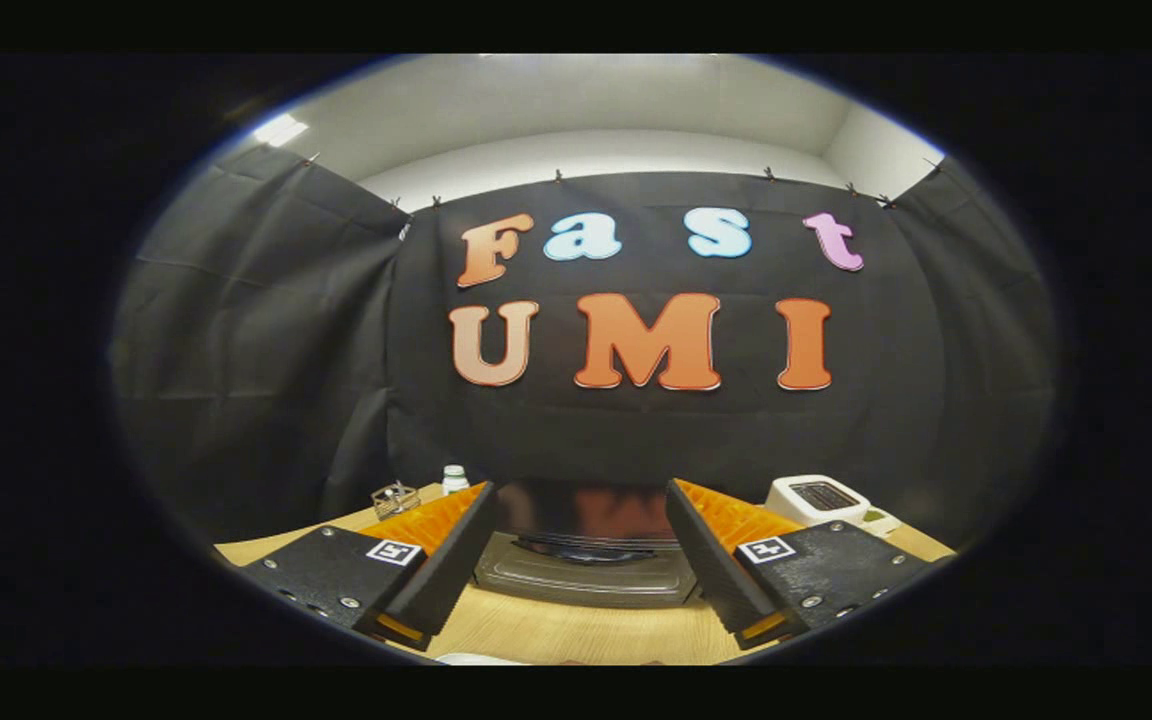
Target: Open the toaster oven, put the food inside, and close the toaster oven door.
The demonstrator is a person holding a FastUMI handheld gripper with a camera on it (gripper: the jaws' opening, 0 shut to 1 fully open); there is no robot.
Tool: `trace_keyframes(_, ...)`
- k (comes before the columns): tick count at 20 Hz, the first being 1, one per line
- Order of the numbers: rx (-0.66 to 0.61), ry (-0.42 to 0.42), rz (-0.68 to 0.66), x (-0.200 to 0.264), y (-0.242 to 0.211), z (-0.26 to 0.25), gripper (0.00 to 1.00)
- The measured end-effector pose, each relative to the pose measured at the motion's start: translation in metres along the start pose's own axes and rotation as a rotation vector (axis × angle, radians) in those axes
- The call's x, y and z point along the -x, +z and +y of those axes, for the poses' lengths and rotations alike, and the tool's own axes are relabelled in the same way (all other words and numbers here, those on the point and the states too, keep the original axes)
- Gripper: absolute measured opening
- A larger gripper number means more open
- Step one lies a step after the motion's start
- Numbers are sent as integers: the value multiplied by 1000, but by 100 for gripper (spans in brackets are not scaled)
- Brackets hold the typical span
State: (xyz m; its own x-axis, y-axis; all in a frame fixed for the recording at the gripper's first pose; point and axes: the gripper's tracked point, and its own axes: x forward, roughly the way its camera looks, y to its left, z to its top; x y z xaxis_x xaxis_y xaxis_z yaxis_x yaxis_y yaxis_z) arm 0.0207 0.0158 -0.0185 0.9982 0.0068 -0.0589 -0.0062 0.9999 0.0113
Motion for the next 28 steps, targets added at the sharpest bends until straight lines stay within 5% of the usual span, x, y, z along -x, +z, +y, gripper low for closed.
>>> trace_keyframes(18,32,-89,238,-107,-111,-2,99)
trace_keyframes(28,-19,-64,222,-92,-125,7,92)
